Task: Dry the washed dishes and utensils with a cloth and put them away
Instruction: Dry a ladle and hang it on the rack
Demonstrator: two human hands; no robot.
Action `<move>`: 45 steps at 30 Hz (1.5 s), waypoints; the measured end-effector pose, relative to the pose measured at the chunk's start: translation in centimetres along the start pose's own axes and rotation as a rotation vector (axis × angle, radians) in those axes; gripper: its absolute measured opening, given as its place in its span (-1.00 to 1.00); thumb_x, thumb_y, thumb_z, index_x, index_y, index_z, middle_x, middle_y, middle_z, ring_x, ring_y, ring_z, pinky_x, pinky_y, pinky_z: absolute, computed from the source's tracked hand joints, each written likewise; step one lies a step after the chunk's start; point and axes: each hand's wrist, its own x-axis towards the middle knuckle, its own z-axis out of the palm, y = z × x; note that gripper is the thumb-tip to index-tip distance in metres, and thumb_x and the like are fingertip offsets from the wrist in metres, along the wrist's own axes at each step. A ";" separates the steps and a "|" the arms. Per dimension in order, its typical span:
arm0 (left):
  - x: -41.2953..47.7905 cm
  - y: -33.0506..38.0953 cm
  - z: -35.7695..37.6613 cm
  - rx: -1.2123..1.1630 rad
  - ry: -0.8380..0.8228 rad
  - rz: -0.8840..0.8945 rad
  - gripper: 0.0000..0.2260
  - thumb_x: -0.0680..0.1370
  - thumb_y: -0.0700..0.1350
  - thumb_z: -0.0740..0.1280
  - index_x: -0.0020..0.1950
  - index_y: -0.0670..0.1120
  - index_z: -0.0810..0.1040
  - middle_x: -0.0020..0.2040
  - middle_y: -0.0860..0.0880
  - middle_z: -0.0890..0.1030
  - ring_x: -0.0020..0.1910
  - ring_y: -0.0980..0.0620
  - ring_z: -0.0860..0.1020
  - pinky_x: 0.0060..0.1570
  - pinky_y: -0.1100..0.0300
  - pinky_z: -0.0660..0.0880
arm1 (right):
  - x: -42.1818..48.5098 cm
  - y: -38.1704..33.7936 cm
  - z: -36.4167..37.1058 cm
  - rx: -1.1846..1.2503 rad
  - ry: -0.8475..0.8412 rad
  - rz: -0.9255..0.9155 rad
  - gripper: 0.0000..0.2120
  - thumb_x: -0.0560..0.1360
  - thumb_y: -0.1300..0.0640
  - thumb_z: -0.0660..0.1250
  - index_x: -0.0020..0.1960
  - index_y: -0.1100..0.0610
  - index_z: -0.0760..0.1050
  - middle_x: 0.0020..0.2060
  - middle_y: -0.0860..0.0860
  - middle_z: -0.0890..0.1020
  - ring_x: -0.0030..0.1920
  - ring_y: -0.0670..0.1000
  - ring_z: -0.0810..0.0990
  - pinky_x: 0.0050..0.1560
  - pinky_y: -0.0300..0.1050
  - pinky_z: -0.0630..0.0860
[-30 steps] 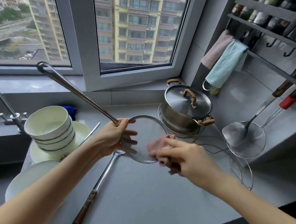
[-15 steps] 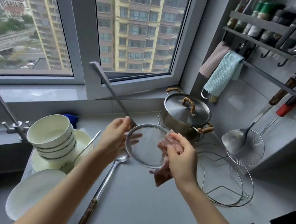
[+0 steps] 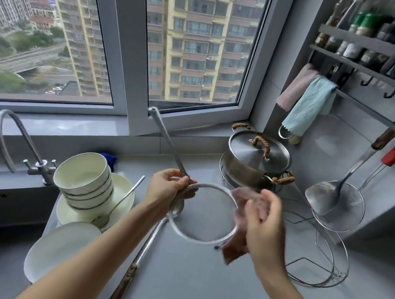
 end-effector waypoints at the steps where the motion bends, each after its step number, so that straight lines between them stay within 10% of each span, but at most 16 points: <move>1: -0.1 0.1 -0.3 0.027 -0.024 -0.021 -0.96 0.54 -0.40 0.25 -0.08 -0.34 0.48 -0.39 -0.15 0.64 -0.48 -0.03 0.62 -0.39 0.16 0.61 | 1.3 -0.3 -0.5 0.028 0.041 -0.028 -0.65 0.58 0.18 0.25 0.35 0.10 0.34 0.14 -0.07 0.51 0.16 -0.08 0.47 0.08 -0.27 0.34; 6: -1.2 0.4 0.4 0.270 -0.304 -0.058 -0.92 0.51 -0.38 0.31 -0.03 -0.37 0.55 -0.35 -0.12 0.66 -0.41 -0.01 0.64 -0.32 0.20 0.62 | 4.7 -1.9 2.1 0.036 -0.324 -0.116 -0.32 0.54 0.27 0.31 0.53 0.12 0.02 0.23 -0.05 0.43 0.17 -0.10 0.49 0.09 -0.51 0.38; 8: -1.5 0.3 1.2 0.346 -0.408 -0.006 -0.95 0.49 -0.38 0.34 -0.08 -0.31 0.57 -0.35 -0.08 0.66 -0.39 0.00 0.65 -0.28 0.17 0.61 | 5.3 -1.4 4.5 0.000 -0.405 -0.097 -0.20 0.49 0.28 0.37 0.55 0.08 -0.03 0.26 0.03 0.48 0.19 -0.04 0.53 0.22 -0.30 0.45; 11: -1.8 0.0 1.4 0.433 -0.421 0.024 -0.95 0.50 -0.38 0.34 -0.13 -0.31 0.59 -0.36 -0.09 0.66 -0.40 0.01 0.64 -0.29 0.17 0.62 | 6.6 -1.5 5.7 0.061 -0.328 0.002 -0.21 0.42 0.28 0.41 0.51 0.03 0.09 0.17 0.13 0.54 0.07 0.04 0.61 0.14 -0.04 0.56; 15: -2.6 -1.1 0.9 0.581 -0.501 -0.003 -0.87 0.50 -0.38 0.33 -0.21 -0.23 0.59 -0.36 -0.07 0.66 -0.38 0.03 0.65 -0.27 0.19 0.62 | 10.4 -3.5 5.3 0.248 -0.187 0.257 -0.34 0.39 0.38 0.31 0.40 0.01 0.20 -0.04 0.17 0.55 -0.44 -0.04 0.48 -0.56 -0.20 0.41; 21: -1.8 -0.2 -0.5 0.783 -0.577 0.047 -0.87 0.50 -0.36 0.34 -0.17 -0.18 0.62 -0.38 0.03 0.66 -0.37 0.11 0.65 -0.27 0.25 0.60 | 14.3 -5.4 3.8 0.448 -0.038 0.409 -0.54 0.45 0.42 0.28 0.24 0.09 0.24 -0.29 0.14 0.47 -0.72 -0.13 0.34 -0.67 -0.40 0.21; 28: 0.5 0.6 -0.8 1.078 -0.443 0.250 -0.82 0.46 -0.26 0.41 -0.29 -0.04 0.61 -0.30 -0.03 0.69 -0.46 0.30 0.56 -0.34 0.37 0.49 | 14.7 -3.3 0.7 0.463 0.277 0.339 -0.55 0.40 0.32 0.38 0.22 0.09 0.35 0.10 0.17 0.58 -0.35 0.00 0.61 -0.54 -0.27 0.39; 32: 2.5 0.2 0.5 1.094 -0.389 0.303 -0.87 0.42 -0.15 0.46 -0.25 0.08 0.64 -0.42 0.20 0.63 -0.39 0.27 0.57 -0.19 0.22 0.50 | 10.8 -0.6 -2.7 0.298 0.230 0.268 -0.45 0.48 0.37 0.30 0.39 0.08 0.23 0.10 0.11 0.50 -0.60 -0.18 0.46 -0.68 -0.35 0.26; 37: 4.8 -0.4 7.7 1.012 -0.431 0.409 -0.85 0.45 -0.07 0.45 -0.25 0.18 0.57 -0.19 0.06 0.67 -0.13 0.02 0.64 -0.08 0.09 0.52 | 8.6 1.6 -7.1 0.044 0.207 0.116 -0.42 0.46 0.33 0.37 0.38 0.03 0.25 0.19 0.07 0.49 0.05 -0.02 0.54 -0.13 -0.33 0.53; 41: 6.4 -1.9 14.0 1.031 -0.462 0.432 -0.91 0.49 -0.06 0.40 -0.03 0.09 0.64 -0.08 0.04 0.66 -0.05 0.03 0.60 -0.07 0.15 0.47 | 8.8 2.6 -11.7 -0.068 0.206 0.084 -0.44 0.46 0.28 0.38 0.36 -0.03 0.27 0.26 0.05 0.50 0.17 0.04 0.55 0.10 -0.04 0.58; 45: 8.1 -3.5 18.8 1.108 -0.503 0.418 -0.86 0.52 -0.02 0.35 0.05 0.07 0.63 0.00 0.03 0.66 0.01 0.00 0.59 -0.06 0.16 0.45 | 10.4 3.3 -15.8 -0.125 0.209 0.062 -0.42 0.47 0.34 0.36 0.40 0.07 0.25 0.24 0.09 0.47 0.14 0.02 0.54 -0.18 -0.48 0.50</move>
